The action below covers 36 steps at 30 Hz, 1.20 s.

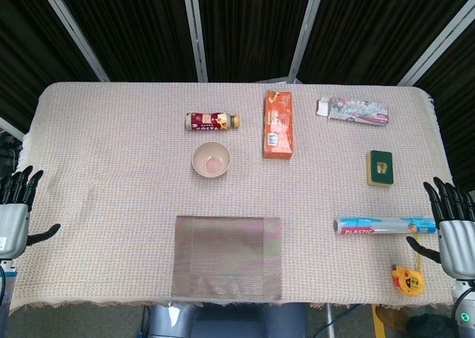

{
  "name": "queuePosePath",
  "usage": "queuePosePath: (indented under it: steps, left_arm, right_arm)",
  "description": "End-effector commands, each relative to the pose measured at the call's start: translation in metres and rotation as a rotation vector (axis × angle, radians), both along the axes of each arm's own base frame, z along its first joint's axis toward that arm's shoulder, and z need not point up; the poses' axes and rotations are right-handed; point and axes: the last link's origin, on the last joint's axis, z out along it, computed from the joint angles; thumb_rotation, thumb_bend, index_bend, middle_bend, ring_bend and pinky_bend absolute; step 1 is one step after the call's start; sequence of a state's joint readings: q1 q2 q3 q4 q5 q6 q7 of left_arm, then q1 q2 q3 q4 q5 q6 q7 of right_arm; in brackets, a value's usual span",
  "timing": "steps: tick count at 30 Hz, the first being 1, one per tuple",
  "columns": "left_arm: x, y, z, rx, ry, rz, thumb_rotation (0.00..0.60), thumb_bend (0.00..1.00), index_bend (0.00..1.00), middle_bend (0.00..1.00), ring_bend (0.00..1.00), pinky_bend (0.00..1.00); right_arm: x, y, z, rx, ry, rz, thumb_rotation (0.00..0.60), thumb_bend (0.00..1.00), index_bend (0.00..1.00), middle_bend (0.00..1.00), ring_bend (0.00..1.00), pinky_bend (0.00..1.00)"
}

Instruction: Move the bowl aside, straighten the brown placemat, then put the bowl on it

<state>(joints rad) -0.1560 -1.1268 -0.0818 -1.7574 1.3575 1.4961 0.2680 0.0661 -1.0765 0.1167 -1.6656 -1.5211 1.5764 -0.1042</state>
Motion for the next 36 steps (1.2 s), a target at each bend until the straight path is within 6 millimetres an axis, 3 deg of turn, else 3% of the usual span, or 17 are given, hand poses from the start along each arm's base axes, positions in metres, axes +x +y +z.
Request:
queuePosePath:
  steps: [1, 7, 10, 16, 23, 31, 36]
  left_arm:
    - [-0.001, 0.0, 0.0, -0.002, 0.0, 0.001, 0.6, 0.0, 0.0, 0.0, 0.0, 0.0]
    - [-0.002, 0.0, -0.004, -0.037, -0.004, -0.011, 0.6, 0.0, 0.0, 0.0, 0.0, 0.0]
    - [0.008, 0.011, -0.012, -0.092, -0.03, -0.064, 0.6, 0.0, 0.0, 0.0, 0.0, 0.0]
    - [0.055, 0.063, -0.039, -0.206, 0.009, -0.23, 0.6, 0.0, 0.0, 0.0, 0.0, 0.0]
    - [0.123, 0.142, -0.1, -0.331, 0.048, -0.313, 0.6, 0.07, 0.0, 0.0, 0.0, 0.0]
    - [0.161, 0.187, -0.156, -0.396, 0.148, -0.316, 0.6, 0.15, 0.02, 0.0, 0.0, 0.0]
    - [0.171, 0.201, -0.181, -0.425, 0.179, -0.298, 0.6, 0.18, 0.06, 0.0, 0.0, 0.0]
  right_arm:
    - [0.0, 0.0, 0.0, 0.002, -0.001, 0.0, 0.6, 0.0, 0.0, 0.0, 0.0, 0.0]
    - [0.002, 0.0, 0.001, 0.003, -0.014, 0.0, 0.6, 0.0, 0.0, 0.0, 0.0, 0.0]
    - [0.002, -0.001, 0.003, 0.0, -0.015, -0.005, 0.6, 0.0, 0.0, 0.0, 0.0, 0.0]
    - [0.0, -0.005, 0.004, -0.004, -0.019, -0.023, 0.6, 0.0, 0.0, 0.0, 0.0, 0.0]
    - [-0.006, -0.011, 0.007, -0.023, -0.003, -0.051, 0.6, 0.0, 0.0, 0.0, 0.0, 0.0]
    - [-0.014, -0.012, 0.011, -0.041, 0.008, -0.084, 0.6, 0.0, 0.0, 0.0, 0.0, 0.0]
    - [-0.019, -0.013, 0.016, -0.061, 0.002, -0.106, 0.6, 0.0, 0.0, 0.0, 0.0, 0.0]
